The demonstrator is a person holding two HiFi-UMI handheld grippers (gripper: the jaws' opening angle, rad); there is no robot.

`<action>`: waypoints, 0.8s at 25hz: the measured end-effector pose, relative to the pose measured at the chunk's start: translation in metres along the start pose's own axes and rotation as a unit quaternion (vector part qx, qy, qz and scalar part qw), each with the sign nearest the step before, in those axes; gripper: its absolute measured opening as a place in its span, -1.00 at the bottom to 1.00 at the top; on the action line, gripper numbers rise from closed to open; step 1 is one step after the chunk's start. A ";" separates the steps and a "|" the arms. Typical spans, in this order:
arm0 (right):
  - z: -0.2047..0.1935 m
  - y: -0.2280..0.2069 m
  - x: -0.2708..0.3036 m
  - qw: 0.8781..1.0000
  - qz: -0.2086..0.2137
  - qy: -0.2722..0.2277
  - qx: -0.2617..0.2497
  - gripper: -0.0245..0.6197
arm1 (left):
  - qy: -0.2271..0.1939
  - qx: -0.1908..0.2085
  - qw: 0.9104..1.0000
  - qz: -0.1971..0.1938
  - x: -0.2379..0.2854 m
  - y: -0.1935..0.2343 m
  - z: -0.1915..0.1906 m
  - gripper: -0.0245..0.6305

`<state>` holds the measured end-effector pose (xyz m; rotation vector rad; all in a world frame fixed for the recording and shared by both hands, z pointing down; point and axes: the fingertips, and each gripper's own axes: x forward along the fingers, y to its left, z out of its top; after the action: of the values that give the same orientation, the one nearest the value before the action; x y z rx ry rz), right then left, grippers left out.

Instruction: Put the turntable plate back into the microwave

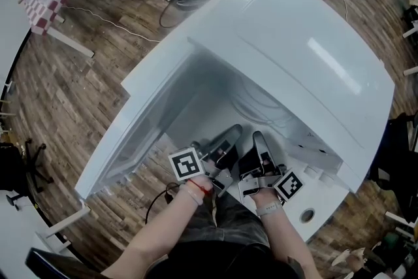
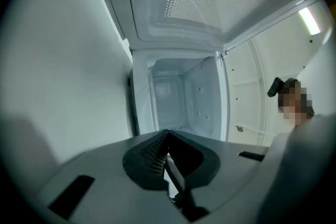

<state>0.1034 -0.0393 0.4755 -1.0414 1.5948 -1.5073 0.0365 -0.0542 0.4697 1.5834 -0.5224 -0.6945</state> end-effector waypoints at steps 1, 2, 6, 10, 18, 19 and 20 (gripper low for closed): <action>-0.001 0.001 -0.001 1.000 0.001 0.001 -0.001 -0.86 | 0.000 0.000 1.000 0.000 0.000 -0.001 0.000 -0.89; -0.001 0.002 -0.001 1.000 0.002 0.003 -0.002 -0.86 | 0.001 -0.001 1.000 0.000 0.000 -0.001 -0.001 -0.89; -0.005 0.004 -0.004 1.000 0.005 0.011 -0.008 -0.86 | 0.000 -0.003 1.000 -0.001 -0.002 -0.004 -0.001 -0.89; -0.011 0.009 -0.007 1.000 0.008 0.016 -0.012 -0.86 | 0.002 -0.004 1.000 -0.001 -0.005 -0.007 -0.003 -0.89; -0.019 0.015 -0.013 0.999 0.015 0.026 -0.023 -0.86 | 0.011 -0.008 1.000 -0.001 -0.008 -0.012 -0.009 -0.89; -0.020 0.016 -0.013 0.999 0.016 0.027 -0.025 -0.86 | 0.012 -0.009 1.000 0.000 -0.008 -0.013 -0.010 -0.89; -0.020 0.018 -0.014 0.999 0.016 0.029 -0.025 -0.86 | 0.014 -0.009 1.000 0.001 -0.009 -0.014 -0.011 -0.89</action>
<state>0.0895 -0.0181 0.4589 -1.0029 1.6890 -1.4951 0.0370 -0.0388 0.4580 1.5741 -0.4970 -0.6732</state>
